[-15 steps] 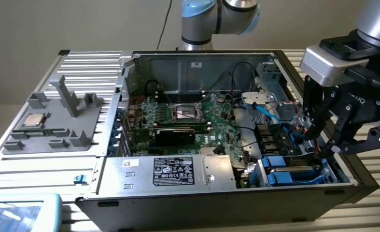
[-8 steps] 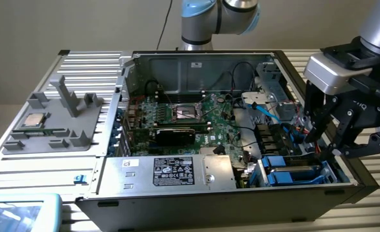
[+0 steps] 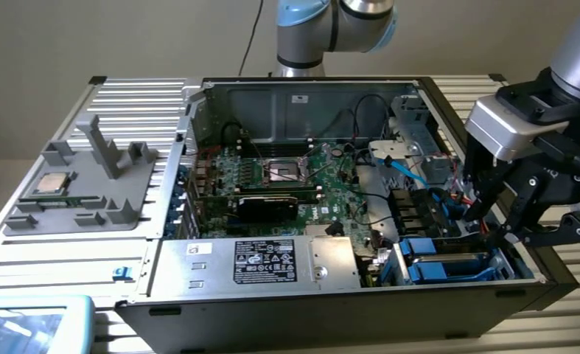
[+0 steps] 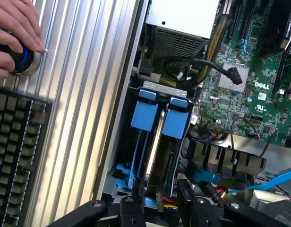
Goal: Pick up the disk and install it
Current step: 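Insert the first disk wire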
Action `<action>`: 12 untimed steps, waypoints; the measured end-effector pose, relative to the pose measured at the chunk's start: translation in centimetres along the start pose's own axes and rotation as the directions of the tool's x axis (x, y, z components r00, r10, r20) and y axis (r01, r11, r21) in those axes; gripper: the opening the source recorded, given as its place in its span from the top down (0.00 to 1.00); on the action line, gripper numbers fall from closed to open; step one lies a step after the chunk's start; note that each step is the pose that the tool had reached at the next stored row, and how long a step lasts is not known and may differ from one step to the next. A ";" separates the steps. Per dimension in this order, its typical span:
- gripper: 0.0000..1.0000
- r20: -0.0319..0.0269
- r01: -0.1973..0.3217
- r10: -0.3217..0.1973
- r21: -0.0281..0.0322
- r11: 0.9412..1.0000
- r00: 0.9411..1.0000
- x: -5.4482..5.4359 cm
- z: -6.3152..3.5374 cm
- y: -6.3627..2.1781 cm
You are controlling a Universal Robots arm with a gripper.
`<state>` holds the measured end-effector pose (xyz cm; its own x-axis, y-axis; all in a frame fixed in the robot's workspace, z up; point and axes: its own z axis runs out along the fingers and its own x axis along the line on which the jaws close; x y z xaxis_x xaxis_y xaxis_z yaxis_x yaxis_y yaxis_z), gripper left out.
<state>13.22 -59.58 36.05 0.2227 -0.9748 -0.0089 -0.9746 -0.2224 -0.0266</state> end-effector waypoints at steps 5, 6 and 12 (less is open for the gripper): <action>0.59 0.013 0.001 -0.001 0.003 1.000 1.000 0.4 0.14 0.09; 0.59 0.017 0.001 -0.001 0.004 1.000 1.000 0.6 0.17 0.14; 0.59 0.072 0.013 -0.014 0.016 1.000 0.997 1.2 0.38 0.37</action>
<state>13.14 -60.82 35.65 0.2376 -0.9680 -0.0804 -0.9711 -0.2347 -0.0432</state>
